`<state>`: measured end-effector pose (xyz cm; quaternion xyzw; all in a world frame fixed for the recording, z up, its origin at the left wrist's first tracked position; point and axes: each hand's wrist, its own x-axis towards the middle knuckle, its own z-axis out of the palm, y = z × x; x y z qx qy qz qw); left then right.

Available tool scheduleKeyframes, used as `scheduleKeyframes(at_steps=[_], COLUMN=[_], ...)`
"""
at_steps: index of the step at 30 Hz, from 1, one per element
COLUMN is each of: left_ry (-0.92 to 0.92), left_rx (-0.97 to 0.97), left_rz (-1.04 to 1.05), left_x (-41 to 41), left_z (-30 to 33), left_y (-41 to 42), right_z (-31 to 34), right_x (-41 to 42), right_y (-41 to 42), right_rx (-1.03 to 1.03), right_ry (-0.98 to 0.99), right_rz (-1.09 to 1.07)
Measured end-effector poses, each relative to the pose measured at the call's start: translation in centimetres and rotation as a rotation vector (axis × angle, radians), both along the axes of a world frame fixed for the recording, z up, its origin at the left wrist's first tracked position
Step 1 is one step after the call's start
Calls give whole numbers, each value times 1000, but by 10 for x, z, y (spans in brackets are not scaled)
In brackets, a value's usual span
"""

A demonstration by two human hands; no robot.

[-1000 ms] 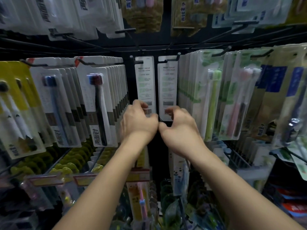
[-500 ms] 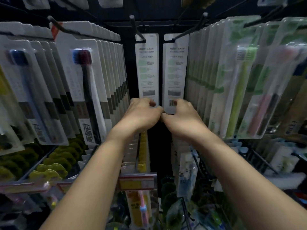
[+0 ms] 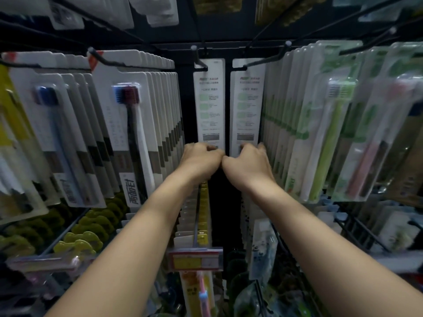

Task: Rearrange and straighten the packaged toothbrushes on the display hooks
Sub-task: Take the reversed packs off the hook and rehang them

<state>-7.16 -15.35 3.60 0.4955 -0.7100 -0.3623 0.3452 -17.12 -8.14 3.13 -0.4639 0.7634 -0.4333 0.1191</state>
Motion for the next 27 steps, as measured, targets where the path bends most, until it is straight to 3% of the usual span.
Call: scheduleKeyframes(at_steps=[13,27], left_ry=[159,269], left_rx=[-100,-83], left_rz=[102,69], left_x=[-1,-5], left_z=[-14,-19], left_y=[-11,-14], right_z=[-3,5], right_x=[8,6], right_y=[3,-1], right_rx=[-137,-53], right_ry=[-108,-81], right_rz=[21,30])
